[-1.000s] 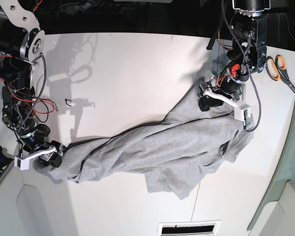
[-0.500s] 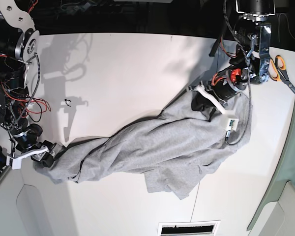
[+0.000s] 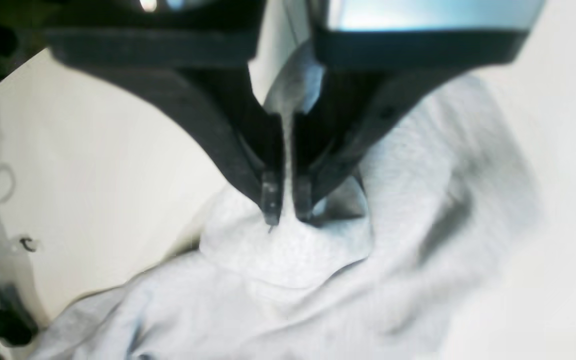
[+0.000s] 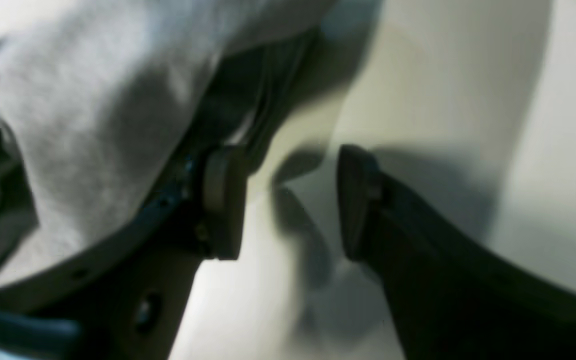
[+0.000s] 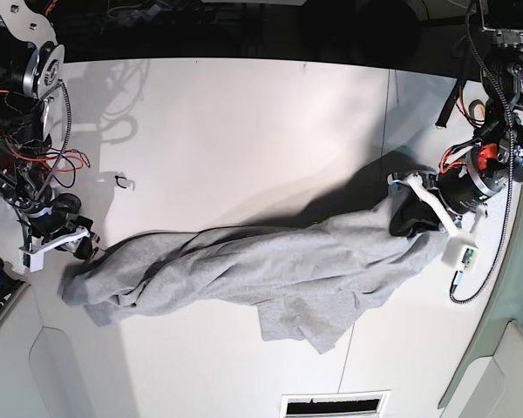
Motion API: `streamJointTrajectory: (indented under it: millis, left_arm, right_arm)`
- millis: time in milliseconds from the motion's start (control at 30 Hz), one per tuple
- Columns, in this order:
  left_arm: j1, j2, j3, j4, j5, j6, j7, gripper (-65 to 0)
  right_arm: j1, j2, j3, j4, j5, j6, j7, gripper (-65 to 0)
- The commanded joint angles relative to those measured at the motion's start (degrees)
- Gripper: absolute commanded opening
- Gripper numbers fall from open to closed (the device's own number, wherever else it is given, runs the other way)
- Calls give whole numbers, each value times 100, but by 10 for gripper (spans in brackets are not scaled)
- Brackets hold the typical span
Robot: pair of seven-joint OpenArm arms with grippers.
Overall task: Layout the t-shirt on the table in an organized manner, then fold the t-shirt properly
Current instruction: 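Grasp the shirt end with the left gripper and pull it taut, then pull the shirt ends apart with both grippers to stretch it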
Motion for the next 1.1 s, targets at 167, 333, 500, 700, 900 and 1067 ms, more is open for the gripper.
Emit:
streamJointTrajectory:
  millis: [167, 333, 500, 700, 900, 1067]
  left_arm:
    - [-90, -367, -129, 216, -28, -20, -90, -650]
    - [-90, -365, -433, 210, -7, -20, -90, -650]
    - [-90, -363, -459, 210, -7, -20, -90, -650]
    - [-90, -365, -459, 170, -4, -22, -92, -650]
    - [-90, -365, -459, 162, 11, -22, -94, -650]
    - [-90, -363, -459, 162, 83, -22, -94, -650]
  right_arm:
    - [136, -118, -442, -9, 42, 101, 46, -357]
    - [142, -435, -490, -7, 44, 249, 50, -370]
    - [138, -636, -487, -2, 44, 254, 48, -377]
    - [136, -643, -483, 201, 48, 560, -72, -377]
    - [136, -699, -483, 560, 66, 595, -304, -377]
    - [136, -702, -483, 887, 503, 597, -879, -377]
